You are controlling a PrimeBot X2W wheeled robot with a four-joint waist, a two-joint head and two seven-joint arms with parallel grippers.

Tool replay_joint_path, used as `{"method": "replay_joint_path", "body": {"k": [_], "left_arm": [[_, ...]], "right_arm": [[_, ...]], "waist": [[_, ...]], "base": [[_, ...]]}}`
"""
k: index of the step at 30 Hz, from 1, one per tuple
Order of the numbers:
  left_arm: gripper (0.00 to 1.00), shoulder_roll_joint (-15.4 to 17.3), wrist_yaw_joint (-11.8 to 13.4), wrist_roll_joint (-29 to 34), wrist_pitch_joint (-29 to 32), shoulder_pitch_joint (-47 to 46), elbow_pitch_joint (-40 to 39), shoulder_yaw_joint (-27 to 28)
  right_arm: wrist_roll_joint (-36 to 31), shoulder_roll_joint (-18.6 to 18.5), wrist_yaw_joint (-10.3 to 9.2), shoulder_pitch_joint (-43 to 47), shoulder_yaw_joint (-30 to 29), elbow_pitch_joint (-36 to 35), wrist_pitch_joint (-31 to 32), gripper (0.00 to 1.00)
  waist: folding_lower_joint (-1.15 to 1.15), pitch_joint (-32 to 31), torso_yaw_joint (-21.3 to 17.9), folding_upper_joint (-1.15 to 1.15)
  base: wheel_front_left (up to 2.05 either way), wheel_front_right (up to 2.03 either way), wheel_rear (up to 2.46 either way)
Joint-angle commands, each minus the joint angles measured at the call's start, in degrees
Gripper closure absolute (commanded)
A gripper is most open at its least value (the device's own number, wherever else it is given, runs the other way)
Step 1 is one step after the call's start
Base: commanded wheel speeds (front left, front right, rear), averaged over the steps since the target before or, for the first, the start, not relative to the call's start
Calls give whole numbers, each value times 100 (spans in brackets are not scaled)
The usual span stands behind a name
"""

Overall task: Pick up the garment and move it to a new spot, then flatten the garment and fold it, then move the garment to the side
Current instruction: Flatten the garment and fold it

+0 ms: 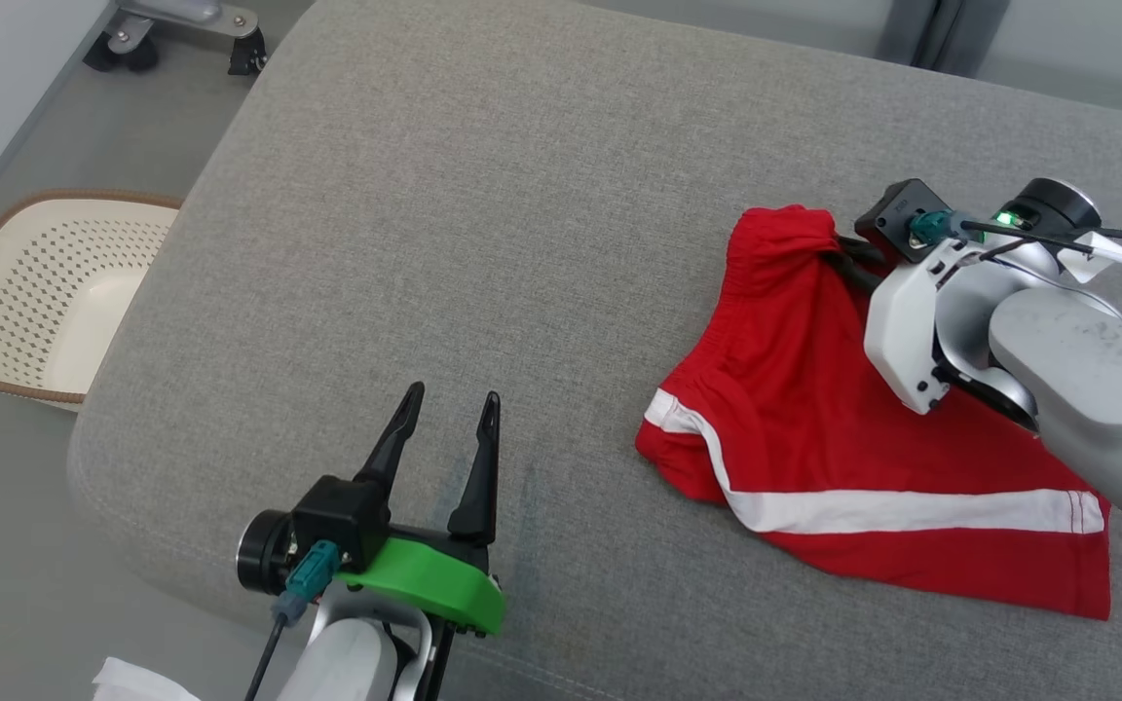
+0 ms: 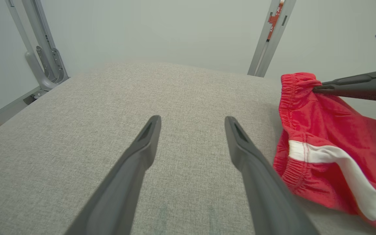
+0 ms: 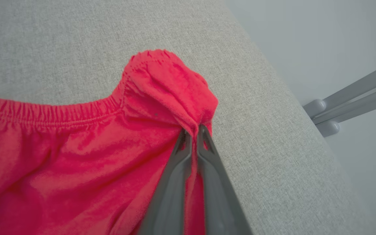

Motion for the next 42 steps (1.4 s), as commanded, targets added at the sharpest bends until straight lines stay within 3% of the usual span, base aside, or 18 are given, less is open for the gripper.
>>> {"method": "replay_joint_path", "body": {"k": [1, 2, 3, 4, 14, 21, 27, 30, 37, 42], "left_arm": [[0, 11, 10, -29, -1, -102, 6, 4], [0, 11, 14, -31, -1, -113, 9, -1], [0, 11, 16, -34, -1, -120, 10, -9], [0, 11, 18, -39, -1, -126, 11, -8], [0, 12, -37, 121, -1, -252, 80, 103], [0, 15, -94, 279, -1, -330, 231, 409], [0, 15, -159, 360, 0, -203, 323, 768], [0, 16, -187, 394, 0, -66, 359, 897], [0, 16, -218, 341, 0, 358, 351, 1062], [0, 14, -206, 356, 0, 612, 285, 1073]], "right_arm": [[-61, 106, -10, -42, 1, 139, -56, 100], [-102, 194, -10, -68, 0, 255, -90, 69], [-99, 249, -10, -98, -3, 349, -148, 22], [-68, 324, -10, -140, -3, 463, -208, 0], [307, 791, -10, -315, -405, 1416, -1185, 0], [501, 927, -9, 237, -1399, 1667, -1573, 0], [-387, 765, -9, 1356, -3269, 683, -1569, 0], [-990, 898, -8, 2177, -4296, 39, -1571, 0], [-2170, 1798, -8, 4332, -6126, -1463, -1571, 0], [-2664, 2431, -6, 5259, -6665, -2106, -1571, 0]], "waist": [[0, 29, -11, 0], [0, 43, -23, 0], [0, 53, -34, 0], [0, 62, -61, 0], [0, -124, -651, 0], [0, -437, -1259, 0], [0, -610, -1589, 0], [0, -727, -1690, 0], [0, -1032, -1878, 0], [0, -1156, -1971, 0]], "base": [[0, 0, 0], [0, 0, 0], [0, 0, 0], [0, 0, 0], [0, 0, 0], [0, 0, 0], [0, 0, 0], [0, 0, 0], [0, 0, 0], [0, 0, 0]]}}
